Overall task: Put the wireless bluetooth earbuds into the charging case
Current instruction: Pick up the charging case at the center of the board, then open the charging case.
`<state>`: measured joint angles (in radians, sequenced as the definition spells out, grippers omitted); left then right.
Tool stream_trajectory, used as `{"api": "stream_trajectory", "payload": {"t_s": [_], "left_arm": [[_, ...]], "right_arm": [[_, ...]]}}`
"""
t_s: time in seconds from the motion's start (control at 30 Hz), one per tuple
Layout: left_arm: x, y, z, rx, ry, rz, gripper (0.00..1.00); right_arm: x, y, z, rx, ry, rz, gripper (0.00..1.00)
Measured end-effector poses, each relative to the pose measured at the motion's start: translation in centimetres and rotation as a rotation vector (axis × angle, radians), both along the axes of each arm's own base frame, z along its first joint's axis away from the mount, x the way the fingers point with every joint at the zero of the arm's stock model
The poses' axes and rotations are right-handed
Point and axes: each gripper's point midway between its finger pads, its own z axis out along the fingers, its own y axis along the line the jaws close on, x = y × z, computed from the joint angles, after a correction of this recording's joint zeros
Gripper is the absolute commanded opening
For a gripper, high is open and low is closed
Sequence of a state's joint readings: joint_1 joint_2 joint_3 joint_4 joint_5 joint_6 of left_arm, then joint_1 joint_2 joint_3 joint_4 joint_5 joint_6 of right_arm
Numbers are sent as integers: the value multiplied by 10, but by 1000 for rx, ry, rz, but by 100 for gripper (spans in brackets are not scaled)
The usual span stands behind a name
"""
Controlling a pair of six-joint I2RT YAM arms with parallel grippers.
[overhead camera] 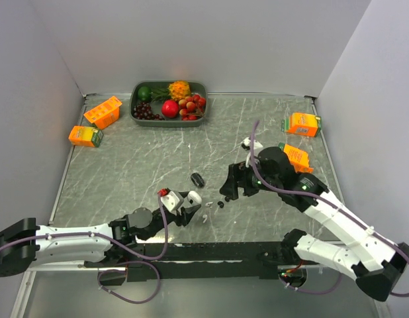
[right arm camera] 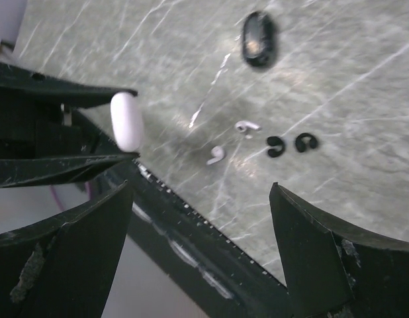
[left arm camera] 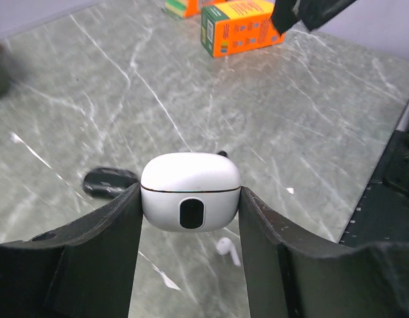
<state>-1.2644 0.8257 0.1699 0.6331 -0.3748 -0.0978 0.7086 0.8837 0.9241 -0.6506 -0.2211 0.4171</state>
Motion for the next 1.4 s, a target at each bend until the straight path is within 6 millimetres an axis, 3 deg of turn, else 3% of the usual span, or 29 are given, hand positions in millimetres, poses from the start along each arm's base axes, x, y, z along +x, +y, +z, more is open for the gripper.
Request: {"api": "stream_trajectory", "payload": {"t_s": [0.3,0.47,0.67,0.9,1.4], "left_arm": [[4,-1,9,70,-118,16,1],[2,-6,19,60,-134,1,1],[-5,-12,22,57,-132,-42,1],[-10,-14,16,73,-110,-68,1],[-16,-15,23,40,-104,-84,1]], "right_arm": [[-18,47,7,-35,44,178,94],[-18,65,-2,-78,57,214,94],[-16,73,-20,-129,85,215,93],[-9,76,-20,-129,64,196,91],[-5,81,-25,-138,79,190,90]]}}
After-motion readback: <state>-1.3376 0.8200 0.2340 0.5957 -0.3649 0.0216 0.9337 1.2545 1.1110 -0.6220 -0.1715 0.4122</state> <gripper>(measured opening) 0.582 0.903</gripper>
